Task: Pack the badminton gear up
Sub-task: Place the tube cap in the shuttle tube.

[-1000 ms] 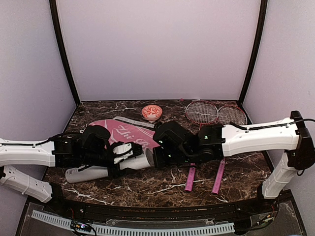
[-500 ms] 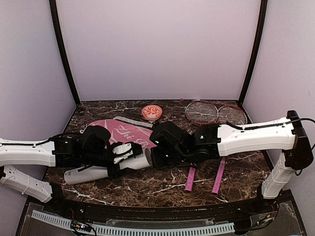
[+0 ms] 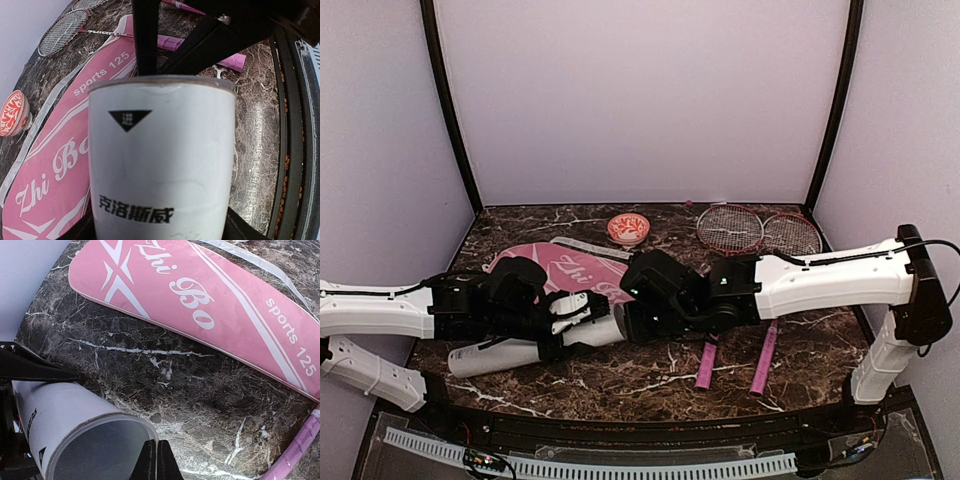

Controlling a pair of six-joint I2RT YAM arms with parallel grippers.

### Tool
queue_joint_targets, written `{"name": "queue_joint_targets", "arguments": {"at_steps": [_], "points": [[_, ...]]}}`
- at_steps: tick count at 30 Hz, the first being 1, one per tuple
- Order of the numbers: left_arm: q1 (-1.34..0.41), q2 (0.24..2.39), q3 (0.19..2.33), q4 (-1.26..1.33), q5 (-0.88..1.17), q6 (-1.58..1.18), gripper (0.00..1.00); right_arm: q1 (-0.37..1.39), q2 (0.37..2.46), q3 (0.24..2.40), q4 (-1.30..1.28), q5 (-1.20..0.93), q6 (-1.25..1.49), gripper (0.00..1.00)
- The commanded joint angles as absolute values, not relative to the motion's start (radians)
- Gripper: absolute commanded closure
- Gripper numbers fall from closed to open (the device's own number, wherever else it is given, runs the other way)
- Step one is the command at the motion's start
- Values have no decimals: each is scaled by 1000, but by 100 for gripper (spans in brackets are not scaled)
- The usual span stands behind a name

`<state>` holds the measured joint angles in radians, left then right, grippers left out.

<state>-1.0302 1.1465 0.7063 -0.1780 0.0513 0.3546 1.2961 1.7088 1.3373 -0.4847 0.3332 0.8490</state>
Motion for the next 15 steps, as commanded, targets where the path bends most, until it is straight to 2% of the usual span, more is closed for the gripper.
{"name": "queue_joint_targets", "arguments": {"at_steps": [1,15], "points": [[-1035,1134,764,-84,79,340,29,1301,1739,1362,-391,289,866,100],[-1035,1134,763,-76,81,328,29,1305,1734,1344,-358,262,851,85]]}}
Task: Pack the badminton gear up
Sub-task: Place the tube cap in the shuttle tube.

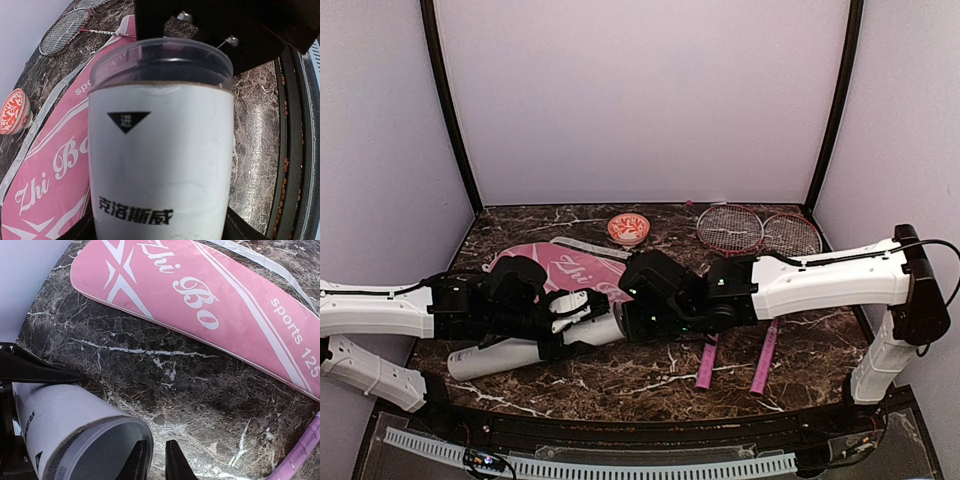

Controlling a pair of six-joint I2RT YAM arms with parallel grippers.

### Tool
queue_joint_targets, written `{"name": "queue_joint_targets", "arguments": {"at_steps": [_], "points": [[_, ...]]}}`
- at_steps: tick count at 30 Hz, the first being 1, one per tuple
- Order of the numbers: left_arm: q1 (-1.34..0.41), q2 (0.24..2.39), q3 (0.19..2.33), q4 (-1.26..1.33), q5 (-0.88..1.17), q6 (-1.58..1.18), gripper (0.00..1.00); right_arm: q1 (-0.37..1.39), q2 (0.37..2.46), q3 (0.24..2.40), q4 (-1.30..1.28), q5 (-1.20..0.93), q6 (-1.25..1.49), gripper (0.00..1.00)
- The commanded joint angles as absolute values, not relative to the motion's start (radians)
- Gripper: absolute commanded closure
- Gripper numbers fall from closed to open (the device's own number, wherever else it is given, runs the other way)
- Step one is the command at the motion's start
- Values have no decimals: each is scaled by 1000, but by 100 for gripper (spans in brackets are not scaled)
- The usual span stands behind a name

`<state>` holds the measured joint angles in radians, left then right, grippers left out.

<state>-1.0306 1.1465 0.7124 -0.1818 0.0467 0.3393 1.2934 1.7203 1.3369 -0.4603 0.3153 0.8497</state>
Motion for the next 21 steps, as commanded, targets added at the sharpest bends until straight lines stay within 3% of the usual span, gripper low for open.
{"name": "queue_joint_targets", "arguments": {"at_steps": [1,10,21], "points": [[-1035,1134,763,-76,80,328,29,1306,1735,1345,-360,262,850,83],[-1035,1146,767,-79,96,330,29,1306,1769,1383,-368,233,816,79],[-1035,1171,770,-85,107,334,29,1307,1785,1422,-378,193,784,82]]}}
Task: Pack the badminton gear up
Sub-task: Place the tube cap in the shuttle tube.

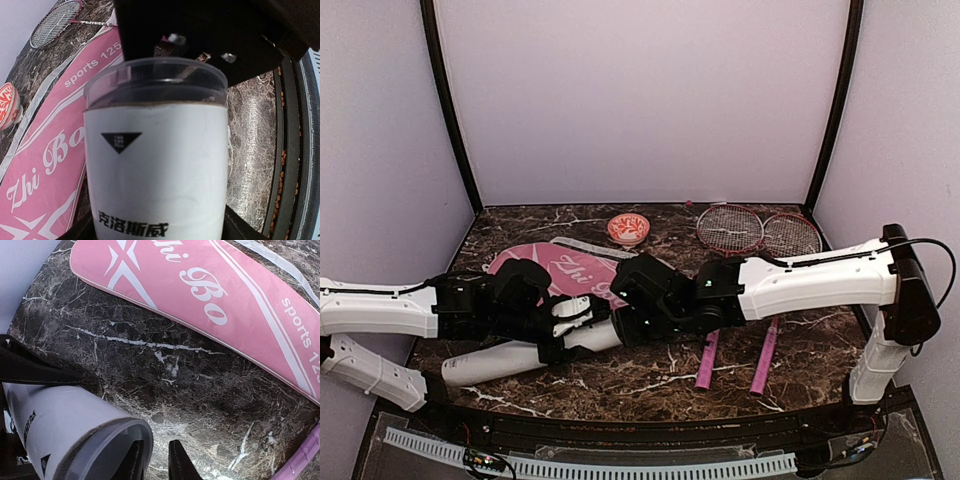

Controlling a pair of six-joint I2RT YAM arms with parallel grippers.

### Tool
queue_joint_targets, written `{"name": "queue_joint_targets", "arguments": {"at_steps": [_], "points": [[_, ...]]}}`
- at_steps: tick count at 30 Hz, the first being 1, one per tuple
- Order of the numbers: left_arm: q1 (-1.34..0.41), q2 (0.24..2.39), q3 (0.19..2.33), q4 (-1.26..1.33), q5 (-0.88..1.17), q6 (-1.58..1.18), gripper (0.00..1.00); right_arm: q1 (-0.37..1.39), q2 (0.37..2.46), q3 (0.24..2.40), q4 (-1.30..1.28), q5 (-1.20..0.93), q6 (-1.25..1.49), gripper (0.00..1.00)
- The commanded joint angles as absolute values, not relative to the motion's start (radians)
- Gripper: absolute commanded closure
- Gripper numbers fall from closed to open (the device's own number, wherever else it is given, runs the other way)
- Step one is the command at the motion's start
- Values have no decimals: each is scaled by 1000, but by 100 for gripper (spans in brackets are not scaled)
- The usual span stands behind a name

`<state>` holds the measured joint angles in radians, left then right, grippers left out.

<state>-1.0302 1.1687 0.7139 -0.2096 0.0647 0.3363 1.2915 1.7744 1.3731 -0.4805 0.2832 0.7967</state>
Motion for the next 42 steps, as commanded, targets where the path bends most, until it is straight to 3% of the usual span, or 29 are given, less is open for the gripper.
{"name": "queue_joint_targets", "arguments": {"at_steps": [1,25,42], "points": [[-1035,1176,771,-87,103,335,30,1307,1782,1422,-377,192,788,82],[-1035,1178,772,-92,105,338,31,1286,1676,1329,-331,181,840,80],[-1035,1178,773,-88,135,337,31,1283,1714,1334,-246,85,808,80]]}}
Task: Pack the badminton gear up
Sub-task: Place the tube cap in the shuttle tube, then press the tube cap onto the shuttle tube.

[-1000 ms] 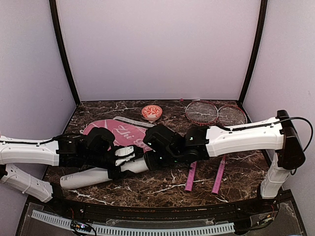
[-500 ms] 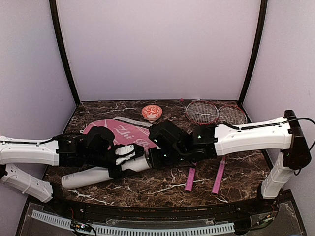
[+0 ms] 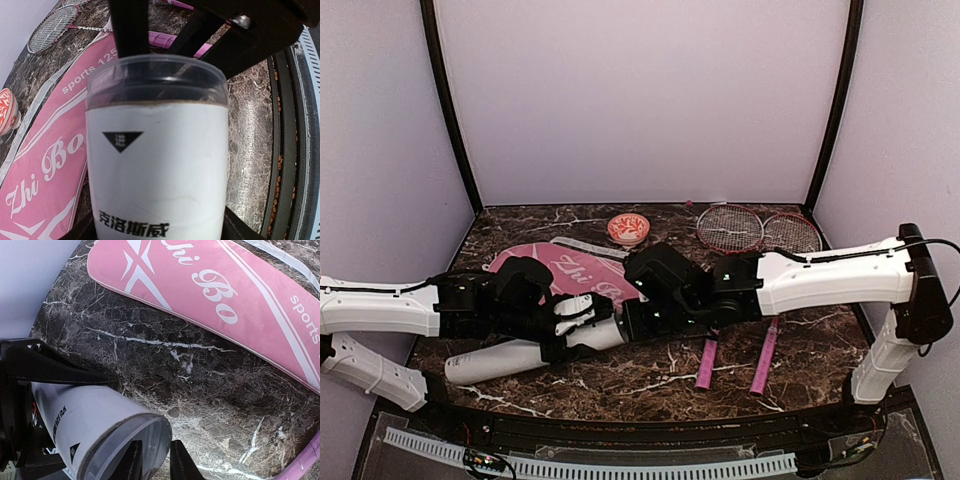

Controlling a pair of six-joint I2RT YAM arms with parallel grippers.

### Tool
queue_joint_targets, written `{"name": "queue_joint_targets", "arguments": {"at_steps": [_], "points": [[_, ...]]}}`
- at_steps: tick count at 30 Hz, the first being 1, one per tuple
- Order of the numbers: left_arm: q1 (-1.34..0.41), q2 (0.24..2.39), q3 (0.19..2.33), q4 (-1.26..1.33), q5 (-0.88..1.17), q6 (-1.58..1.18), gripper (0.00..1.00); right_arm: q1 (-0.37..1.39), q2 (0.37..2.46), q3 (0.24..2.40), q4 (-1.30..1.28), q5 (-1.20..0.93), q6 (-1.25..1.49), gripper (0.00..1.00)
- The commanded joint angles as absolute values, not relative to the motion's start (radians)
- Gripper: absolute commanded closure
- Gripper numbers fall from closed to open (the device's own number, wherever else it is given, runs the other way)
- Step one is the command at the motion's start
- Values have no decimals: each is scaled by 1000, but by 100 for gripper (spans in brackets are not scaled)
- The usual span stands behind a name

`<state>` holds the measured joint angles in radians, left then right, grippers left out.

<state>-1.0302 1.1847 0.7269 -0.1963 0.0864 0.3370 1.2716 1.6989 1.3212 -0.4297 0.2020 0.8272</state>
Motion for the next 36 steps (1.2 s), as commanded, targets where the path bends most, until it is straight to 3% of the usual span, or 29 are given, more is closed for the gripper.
{"name": "queue_joint_targets", "arguments": {"at_steps": [1,20,36], "points": [[-1035,1177,773,-86,136,336,31,1284,1719,1336,-242,74,805,80],[-1035,1199,776,-90,162,343,32,1272,1729,1356,-267,26,769,81],[-1035,1210,779,-62,190,317,33,1287,1848,1449,-260,-63,771,95]]}}
